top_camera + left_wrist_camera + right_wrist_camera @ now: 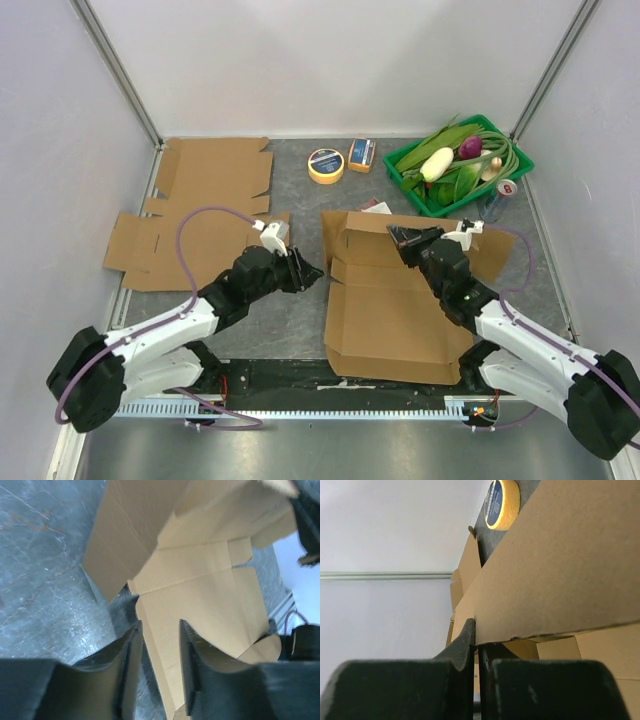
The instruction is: Fold the paper box
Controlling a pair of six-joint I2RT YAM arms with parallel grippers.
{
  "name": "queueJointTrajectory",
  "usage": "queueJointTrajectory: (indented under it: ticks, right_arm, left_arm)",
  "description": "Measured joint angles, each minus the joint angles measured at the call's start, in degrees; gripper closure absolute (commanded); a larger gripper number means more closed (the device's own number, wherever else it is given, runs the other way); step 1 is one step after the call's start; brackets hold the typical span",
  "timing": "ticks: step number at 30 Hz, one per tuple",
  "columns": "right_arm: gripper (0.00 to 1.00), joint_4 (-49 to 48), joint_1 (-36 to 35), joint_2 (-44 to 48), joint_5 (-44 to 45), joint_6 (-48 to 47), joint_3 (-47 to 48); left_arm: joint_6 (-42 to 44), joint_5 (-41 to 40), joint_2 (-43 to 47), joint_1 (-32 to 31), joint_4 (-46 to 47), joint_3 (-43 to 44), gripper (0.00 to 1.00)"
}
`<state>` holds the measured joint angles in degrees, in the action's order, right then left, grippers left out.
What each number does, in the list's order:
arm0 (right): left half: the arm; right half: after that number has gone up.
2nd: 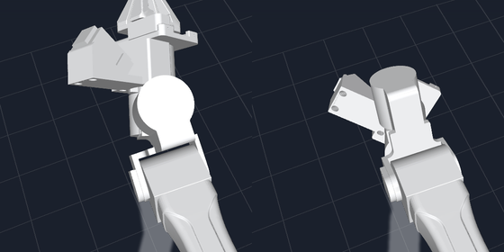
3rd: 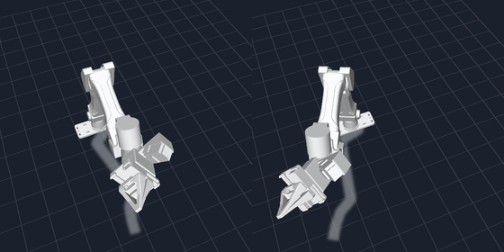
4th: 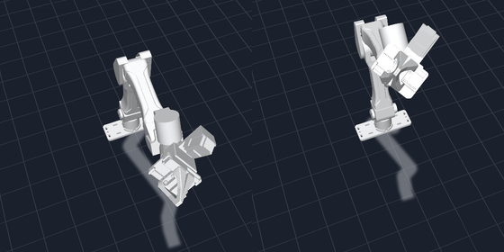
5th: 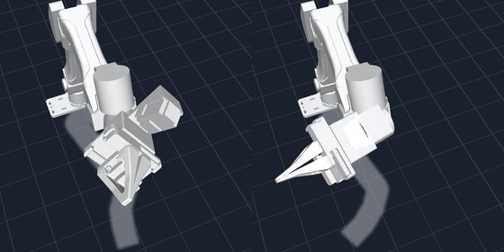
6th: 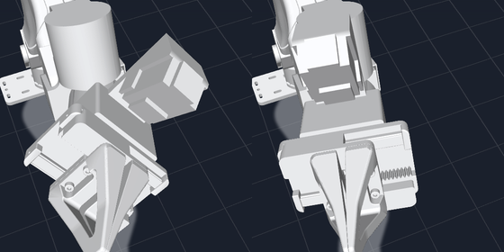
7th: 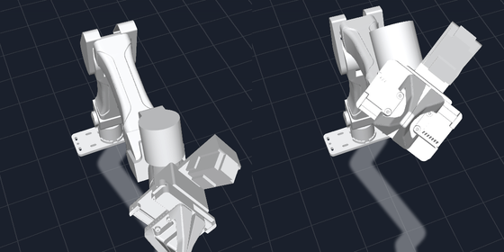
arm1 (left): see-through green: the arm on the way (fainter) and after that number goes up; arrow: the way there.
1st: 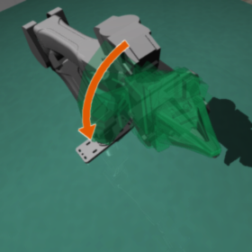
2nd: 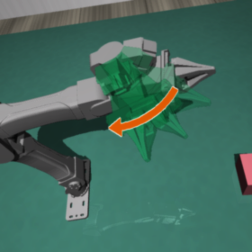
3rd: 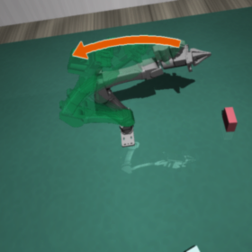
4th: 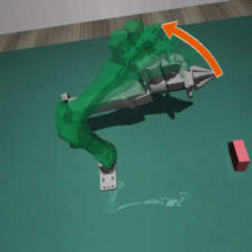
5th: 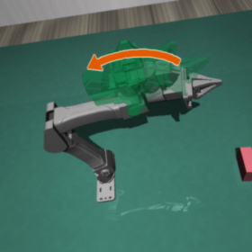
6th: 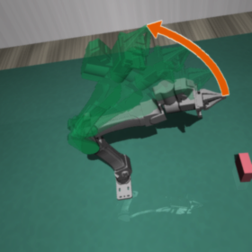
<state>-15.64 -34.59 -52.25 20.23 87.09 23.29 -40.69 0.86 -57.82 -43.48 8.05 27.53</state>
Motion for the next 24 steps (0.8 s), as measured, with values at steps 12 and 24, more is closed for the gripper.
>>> queueJointTrajectory:
  ticks: [12,24]
  right_arm:
    - [1.00,1.16,0.37,-2.10,0.13,3.65,1.88]
    - [1.00,1.97,1.53,-2.14,-0.07,7.72,2.54]
  left_arm:
    - [-7.10,3.43,-20.50,-2.67,9.64,-0.83,0.98]
    - [-17.42,-3.91,-34.97,0.13,10.54,6.23,0.98]
